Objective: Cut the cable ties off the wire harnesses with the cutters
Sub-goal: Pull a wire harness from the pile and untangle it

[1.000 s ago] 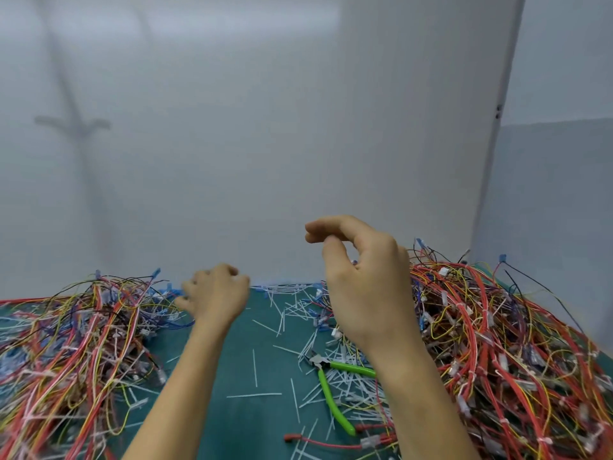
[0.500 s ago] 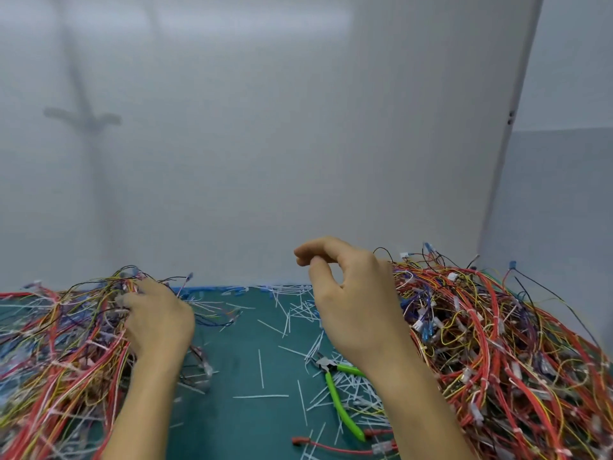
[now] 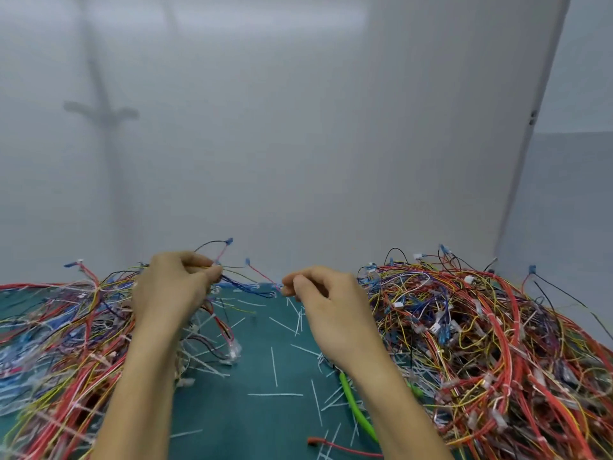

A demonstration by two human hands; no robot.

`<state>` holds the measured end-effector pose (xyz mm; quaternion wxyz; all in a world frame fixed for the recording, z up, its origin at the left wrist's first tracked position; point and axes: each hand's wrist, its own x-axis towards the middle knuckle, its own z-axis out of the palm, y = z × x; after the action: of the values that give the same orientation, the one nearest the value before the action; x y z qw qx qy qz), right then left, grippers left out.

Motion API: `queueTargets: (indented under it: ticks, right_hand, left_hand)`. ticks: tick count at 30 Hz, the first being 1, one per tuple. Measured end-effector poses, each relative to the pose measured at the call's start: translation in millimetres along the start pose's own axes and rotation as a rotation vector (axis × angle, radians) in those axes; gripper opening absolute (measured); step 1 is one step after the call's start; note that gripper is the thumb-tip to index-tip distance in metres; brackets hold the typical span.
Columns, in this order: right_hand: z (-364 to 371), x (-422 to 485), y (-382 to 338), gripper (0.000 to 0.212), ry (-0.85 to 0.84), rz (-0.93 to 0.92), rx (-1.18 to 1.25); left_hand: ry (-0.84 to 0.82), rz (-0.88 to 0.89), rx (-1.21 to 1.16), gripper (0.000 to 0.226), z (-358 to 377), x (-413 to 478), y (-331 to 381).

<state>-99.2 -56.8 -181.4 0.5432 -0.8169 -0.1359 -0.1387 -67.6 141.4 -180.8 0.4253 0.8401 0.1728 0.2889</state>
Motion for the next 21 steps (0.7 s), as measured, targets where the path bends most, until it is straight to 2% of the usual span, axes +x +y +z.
queueTargets:
  ticks: [5, 8, 12, 15, 18, 19, 21]
  right_hand:
    - [37, 18, 10, 0.037, -0.130, 0.175, 0.145]
    - [54, 25, 19, 0.040, -0.088, 0.263, 0.207]
    - [58, 25, 37, 0.033, -0.021, 0.355, 0.183]
    - [60, 24, 47, 0.022, -0.055, 0.426, 0.253]
    - [63, 22, 52, 0.007, -0.091, 0.456, 0.287]
    - [62, 21, 52, 0.007, -0.106, 0.465, 0.318]
    - [62, 20, 53, 0.020, -0.129, 0.494, 0.398]
  left_hand:
    - [-0.325, 0.033, -0.124, 0.012, 6, -11, 13]
    - [-0.491, 0.090, -0.071, 0.007, 10, -17, 19]
    - [-0.680, 0.000, -0.160, 0.010, 11, -27, 24]
    - [-0.752, -0.015, -0.060, 0.017, 14, -27, 23]
    - [-0.762, -0.035, -0.049, 0.015, 8, -23, 24]
    - [-0.711, -0.021, -0.040, 0.010, 3, -21, 24]
    - [-0.460, 0.042, 0.111, 0.010, -7, -13, 19]
